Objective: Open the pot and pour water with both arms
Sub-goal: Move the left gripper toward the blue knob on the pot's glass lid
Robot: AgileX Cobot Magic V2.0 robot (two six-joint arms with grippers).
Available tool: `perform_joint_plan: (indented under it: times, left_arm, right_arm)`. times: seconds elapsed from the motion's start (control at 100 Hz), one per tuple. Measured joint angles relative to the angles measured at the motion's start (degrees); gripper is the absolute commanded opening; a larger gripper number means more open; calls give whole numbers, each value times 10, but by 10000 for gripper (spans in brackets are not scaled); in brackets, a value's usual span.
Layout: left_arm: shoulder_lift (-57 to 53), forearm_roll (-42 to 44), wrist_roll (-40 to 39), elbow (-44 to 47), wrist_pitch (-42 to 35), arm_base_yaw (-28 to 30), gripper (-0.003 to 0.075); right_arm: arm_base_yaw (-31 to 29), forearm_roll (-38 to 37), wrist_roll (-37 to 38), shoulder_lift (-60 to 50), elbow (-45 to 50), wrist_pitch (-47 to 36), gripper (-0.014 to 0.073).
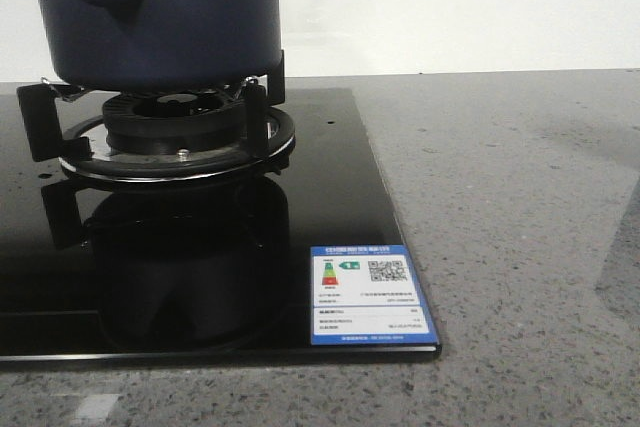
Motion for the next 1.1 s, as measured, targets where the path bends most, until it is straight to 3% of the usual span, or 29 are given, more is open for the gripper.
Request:
perform_joint_plan:
  times: [1.1]
  left_arm:
    - [0, 0, 0, 0, -1, 0, -19]
  right_arm:
    - [0, 0, 0, 0, 0, -9, -67]
